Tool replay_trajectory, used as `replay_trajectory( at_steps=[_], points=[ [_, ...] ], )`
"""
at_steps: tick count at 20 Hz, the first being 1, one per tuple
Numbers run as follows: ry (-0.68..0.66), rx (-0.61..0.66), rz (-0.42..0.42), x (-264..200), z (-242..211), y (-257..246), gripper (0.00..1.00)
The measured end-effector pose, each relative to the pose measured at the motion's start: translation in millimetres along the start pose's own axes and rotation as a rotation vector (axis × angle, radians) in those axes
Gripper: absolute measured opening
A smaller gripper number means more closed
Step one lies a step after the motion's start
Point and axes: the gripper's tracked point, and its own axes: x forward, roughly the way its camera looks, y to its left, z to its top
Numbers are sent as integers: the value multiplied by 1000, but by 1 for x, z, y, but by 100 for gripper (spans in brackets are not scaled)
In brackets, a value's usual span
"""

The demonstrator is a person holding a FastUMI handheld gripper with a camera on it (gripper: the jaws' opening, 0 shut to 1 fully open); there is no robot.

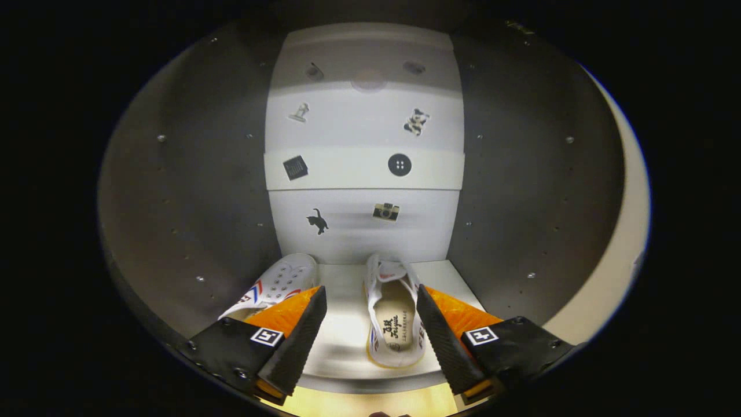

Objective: Open the shoe cabinet door, grab the shoes and put them into the shoe cabinet, then close the shoe cabinet door.

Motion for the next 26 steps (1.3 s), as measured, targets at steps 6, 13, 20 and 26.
replay_trajectory(
  at_steps=[6, 13, 20, 26],
  points=[
    [-162, -38, 24, -110, 16, 16, 98],
    [-275, -18, 68, -238, 19, 26, 98],
    [-300, -67, 55, -344, -5, -26, 98],
    [-311, -65, 120, -420, -45, -66, 98]
  ],
)
